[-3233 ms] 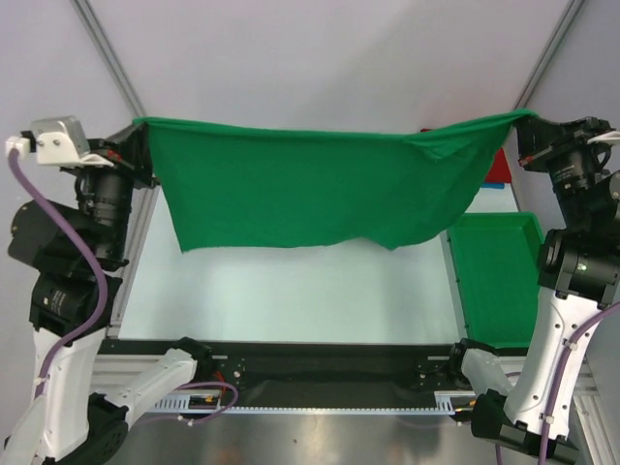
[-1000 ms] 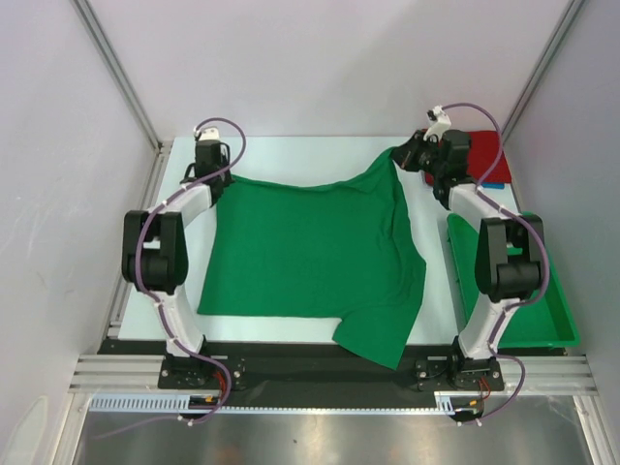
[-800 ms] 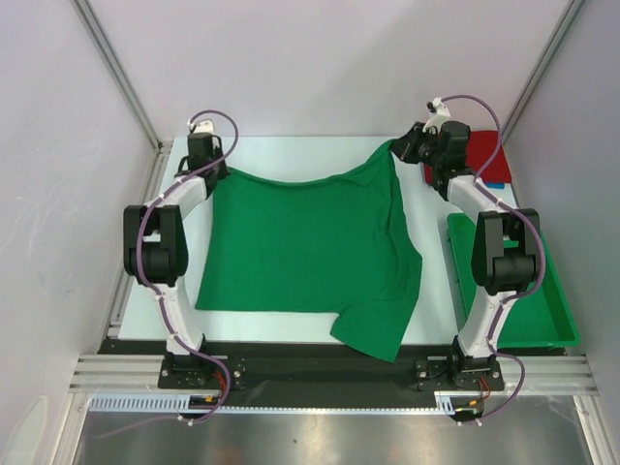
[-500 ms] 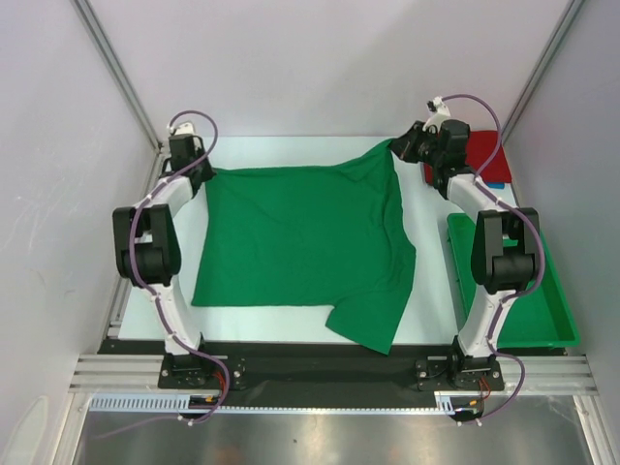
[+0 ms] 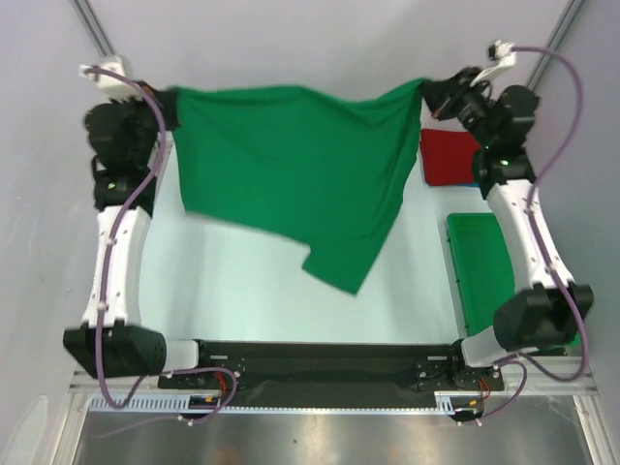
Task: Fold and stack the t-shirts
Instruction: Flatten the tshirt out
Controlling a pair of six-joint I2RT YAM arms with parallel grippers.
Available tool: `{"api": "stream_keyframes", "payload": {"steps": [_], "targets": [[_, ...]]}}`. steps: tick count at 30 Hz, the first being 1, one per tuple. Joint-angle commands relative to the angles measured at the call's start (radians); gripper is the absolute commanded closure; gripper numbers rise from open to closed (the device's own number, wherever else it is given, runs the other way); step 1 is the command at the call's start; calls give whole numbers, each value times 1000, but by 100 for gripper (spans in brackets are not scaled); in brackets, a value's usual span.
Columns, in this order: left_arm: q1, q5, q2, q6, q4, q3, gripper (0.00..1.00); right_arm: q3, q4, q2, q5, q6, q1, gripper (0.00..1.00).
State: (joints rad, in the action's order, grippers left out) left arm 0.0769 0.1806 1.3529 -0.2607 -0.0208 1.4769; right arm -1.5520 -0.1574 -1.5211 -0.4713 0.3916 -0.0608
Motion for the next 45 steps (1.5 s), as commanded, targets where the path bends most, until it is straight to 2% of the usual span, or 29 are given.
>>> {"api": "stream_keyframes", "payload": {"steps": [1,5,11,18,23,25,29,32,34,35,37,38,40,41,43,45], "targets": [[3,66,-99,24,64,111,100,-72,-33,128,20,-42,9,100],[6,86,-181,31,28,256,100,-97,-34,293,48,-52,19,100],[12,21,-250,34,-203,486,100,-82,-24,519,60,-76,24,100],[11,-24,-259,47,-395,776,100,-88,-4,683,68,-105,23,100],[11,-79,-261,69,-473,873,100,-80,-1,768,88,-132,21,100],[11,-85,-267,72,-472,838,100,-69,-17,771,86,-137,19,100],[11,-104,-288,55,-397,633,100,-28,-39,708,76,-145,16,100],[11,-78,-307,32,-236,315,100,65,-88,655,44,-129,18,100],[12,-60,-314,23,-142,167,100,172,-144,616,27,-114,18,100],[11,-58,-311,17,-36,19,99,219,-171,604,8,-112,15,100],[11,-70,-276,12,22,-102,100,343,-243,556,-1,-100,15,100],[14,-90,-255,-4,110,-204,100,377,-260,533,-13,-103,10,100],[15,-95,-198,-9,139,-269,100,455,-324,457,0,-117,3,100],[15,-87,-133,-14,210,-346,100,508,-343,423,2,-117,3,100],[15,-96,-48,-31,258,-397,100,550,-410,347,0,-120,1,100],[17,-66,93,-35,379,-464,100,575,-454,199,-21,-111,-2,100]]}}
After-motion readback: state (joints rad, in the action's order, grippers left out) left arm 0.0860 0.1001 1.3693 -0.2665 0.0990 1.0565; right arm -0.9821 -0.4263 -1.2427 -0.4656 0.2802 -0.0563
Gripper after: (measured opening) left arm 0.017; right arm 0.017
